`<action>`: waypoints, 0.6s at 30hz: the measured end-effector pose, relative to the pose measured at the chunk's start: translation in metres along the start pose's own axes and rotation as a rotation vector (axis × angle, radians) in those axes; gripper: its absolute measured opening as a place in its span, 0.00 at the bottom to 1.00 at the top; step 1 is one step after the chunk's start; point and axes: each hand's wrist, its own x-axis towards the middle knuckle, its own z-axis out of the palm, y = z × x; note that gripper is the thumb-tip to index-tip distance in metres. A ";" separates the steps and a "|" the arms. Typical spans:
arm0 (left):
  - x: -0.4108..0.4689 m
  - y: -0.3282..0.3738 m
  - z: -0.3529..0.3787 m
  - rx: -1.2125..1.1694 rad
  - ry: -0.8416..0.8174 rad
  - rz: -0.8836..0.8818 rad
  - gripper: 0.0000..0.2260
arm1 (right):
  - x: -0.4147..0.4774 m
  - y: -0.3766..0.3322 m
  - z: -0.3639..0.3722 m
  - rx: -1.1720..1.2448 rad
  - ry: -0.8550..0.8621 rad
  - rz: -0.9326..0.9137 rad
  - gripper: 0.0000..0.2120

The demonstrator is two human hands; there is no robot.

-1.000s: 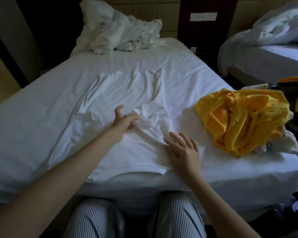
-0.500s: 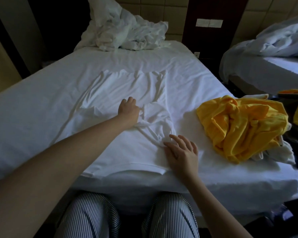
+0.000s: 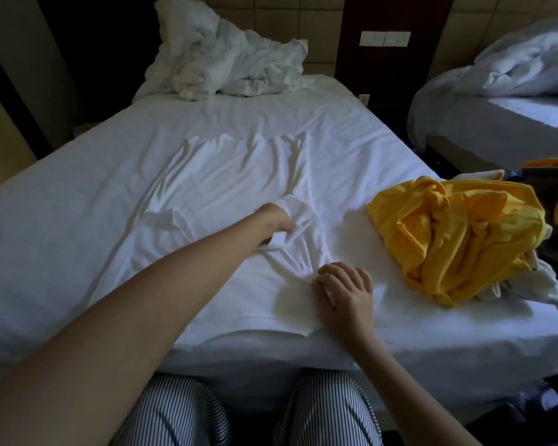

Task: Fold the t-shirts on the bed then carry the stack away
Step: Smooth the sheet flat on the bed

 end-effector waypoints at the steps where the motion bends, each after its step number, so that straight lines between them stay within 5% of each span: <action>1: 0.001 0.003 -0.004 -0.056 -0.059 -0.045 0.12 | -0.001 0.000 0.001 -0.008 -0.001 0.003 0.14; 4: 0.011 0.011 -0.017 -0.330 0.001 -0.088 0.07 | -0.001 0.000 0.000 -0.012 0.008 0.006 0.12; 6: 0.027 0.016 -0.032 -0.565 0.054 0.044 0.07 | -0.001 -0.001 -0.001 -0.022 0.011 0.001 0.13; 10: 0.037 0.008 -0.047 -0.820 -0.115 0.057 0.09 | 0.001 -0.001 -0.002 -0.004 0.011 -0.005 0.15; 14: 0.043 -0.009 -0.035 -0.487 -0.314 0.071 0.20 | 0.000 -0.001 0.001 -0.022 -0.067 0.031 0.11; 18: 0.044 -0.024 -0.029 -0.300 -0.104 0.224 0.30 | 0.002 0.002 0.004 -0.064 -0.163 0.054 0.13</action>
